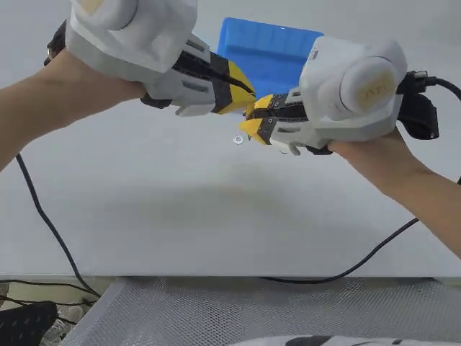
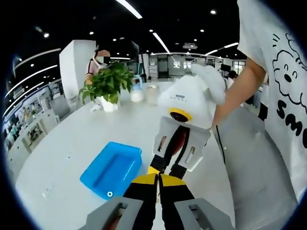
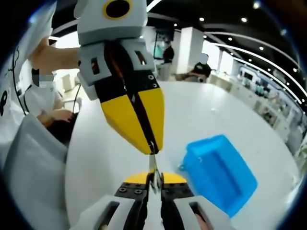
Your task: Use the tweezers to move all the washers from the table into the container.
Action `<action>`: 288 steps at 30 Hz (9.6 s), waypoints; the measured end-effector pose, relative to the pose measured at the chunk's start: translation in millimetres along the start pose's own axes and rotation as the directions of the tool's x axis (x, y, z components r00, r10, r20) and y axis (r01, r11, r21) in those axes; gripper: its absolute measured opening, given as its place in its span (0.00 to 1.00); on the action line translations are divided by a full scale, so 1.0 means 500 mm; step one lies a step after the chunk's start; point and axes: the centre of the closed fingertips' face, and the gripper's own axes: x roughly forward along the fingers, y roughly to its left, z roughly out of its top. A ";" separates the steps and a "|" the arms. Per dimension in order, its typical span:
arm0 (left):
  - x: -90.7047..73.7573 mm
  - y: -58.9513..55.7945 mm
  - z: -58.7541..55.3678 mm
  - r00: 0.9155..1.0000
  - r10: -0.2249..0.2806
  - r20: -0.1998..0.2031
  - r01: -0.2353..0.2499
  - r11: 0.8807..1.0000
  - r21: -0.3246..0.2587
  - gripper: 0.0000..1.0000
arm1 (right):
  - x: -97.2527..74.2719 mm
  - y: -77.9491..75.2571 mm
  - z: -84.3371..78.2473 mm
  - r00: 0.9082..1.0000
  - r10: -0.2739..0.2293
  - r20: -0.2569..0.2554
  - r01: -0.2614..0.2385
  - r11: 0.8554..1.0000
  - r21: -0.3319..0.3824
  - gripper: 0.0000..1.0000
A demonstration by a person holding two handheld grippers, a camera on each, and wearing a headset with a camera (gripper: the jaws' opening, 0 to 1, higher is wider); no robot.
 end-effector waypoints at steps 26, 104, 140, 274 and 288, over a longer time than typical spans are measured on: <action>0.006 0.000 -0.033 0.995 0.077 -0.059 -0.075 0.997 0.033 0.00 | 0.041 0.004 0.001 1.000 0.024 0.019 -0.025 0.999 0.029 0.05; -0.026 0.081 0.116 0.991 0.132 -0.033 -0.121 0.963 0.240 0.00 | -0.036 -0.140 0.107 0.985 -0.135 0.103 0.139 0.990 -0.027 0.04; 0.062 0.154 0.003 0.983 0.135 -0.123 -0.109 0.974 0.199 0.00 | 0.070 -0.175 0.025 0.990 -0.128 0.053 0.122 0.986 0.114 0.05; 0.121 -0.078 0.052 0.997 0.041 -0.063 -0.036 0.997 0.073 0.00 | -0.070 -0.021 -0.106 0.954 -0.298 -0.018 0.290 0.912 0.291 0.03; 0.079 -0.053 0.117 0.996 0.093 -0.012 -0.089 0.982 0.167 0.00 | -0.105 -0.055 -0.028 0.934 -0.353 0.050 0.324 0.900 0.293 0.03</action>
